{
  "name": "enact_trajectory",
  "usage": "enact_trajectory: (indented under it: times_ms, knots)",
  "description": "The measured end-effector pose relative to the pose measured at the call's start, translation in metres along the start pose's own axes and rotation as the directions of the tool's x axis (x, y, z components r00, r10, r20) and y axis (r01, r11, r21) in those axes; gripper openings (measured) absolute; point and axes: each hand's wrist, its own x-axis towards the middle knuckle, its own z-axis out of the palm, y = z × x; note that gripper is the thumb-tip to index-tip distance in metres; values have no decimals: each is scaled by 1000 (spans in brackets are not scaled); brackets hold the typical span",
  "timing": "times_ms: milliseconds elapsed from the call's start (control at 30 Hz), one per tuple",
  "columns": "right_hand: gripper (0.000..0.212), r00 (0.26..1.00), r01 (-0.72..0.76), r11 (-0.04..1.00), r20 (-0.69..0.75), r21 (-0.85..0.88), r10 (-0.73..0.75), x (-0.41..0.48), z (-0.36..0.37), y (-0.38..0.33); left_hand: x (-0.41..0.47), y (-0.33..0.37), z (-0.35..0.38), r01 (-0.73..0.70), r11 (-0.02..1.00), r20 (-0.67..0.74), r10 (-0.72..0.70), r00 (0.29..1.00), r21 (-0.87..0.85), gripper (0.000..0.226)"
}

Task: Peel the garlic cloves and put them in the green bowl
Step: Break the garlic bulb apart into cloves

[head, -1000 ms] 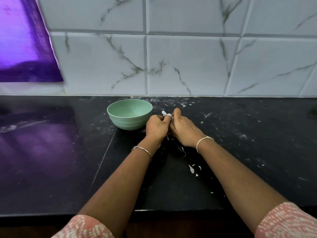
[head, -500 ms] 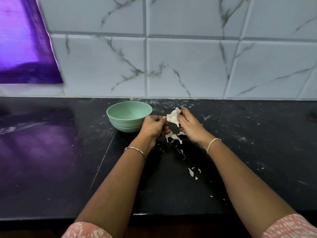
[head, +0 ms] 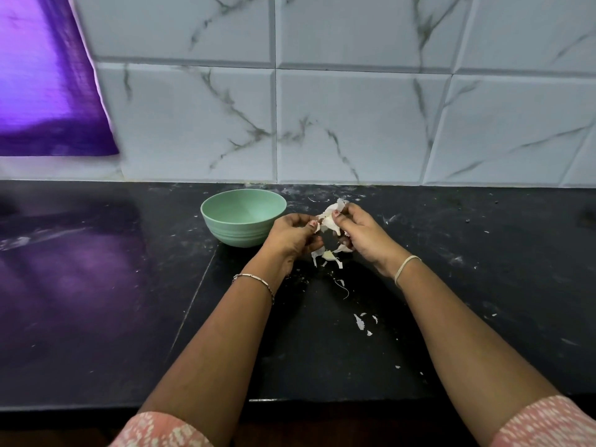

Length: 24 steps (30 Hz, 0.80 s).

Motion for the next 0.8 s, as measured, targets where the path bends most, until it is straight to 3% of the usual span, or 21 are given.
enact_trajectory:
  times_ms: [100,133,200,233,300,367,400,567,667,800]
  knots:
    - [11,998,-23,998,-60,51,26,0,-5,-2,4,-5,-3,-52,967,-38,63,997,249,15]
    - [12,997,-28,998,-72,53,32,-1,-6,-4,5,-7,-4,-93,903,-32,117,993,419,22]
    - [13,996,-35,998,-80,53,39,-1,-7,-4,3,-8,-3,-160,665,10,224,975,730,33]
    - [14,996,-36,998,-78,50,40,-1,-7,-4,0,-9,-2,-173,566,17,269,963,806,34]
    - [15,997,-32,999,-75,37,35,-2,-4,-3,-1,-9,-1,-204,511,13,352,936,835,28]
    - [23,997,-20,1000,-80,9,21,-2,-3,-3,0,-8,0,-229,525,-7,410,912,820,19]
    - [26,996,-10,1000,-90,6,10,-3,-3,-4,-1,-6,2,-214,534,-15,391,920,818,28]
    - [22,991,55,999,-122,1,-54,1,0,0,-1,-8,11,-153,712,6,204,979,685,48]
    - [14,988,88,996,-127,-24,-91,1,4,3,-4,-12,16,-165,857,64,153,986,487,36]
    - [5,980,88,996,-177,-17,-89,2,4,4,-5,-12,19,-159,900,23,164,986,405,30]
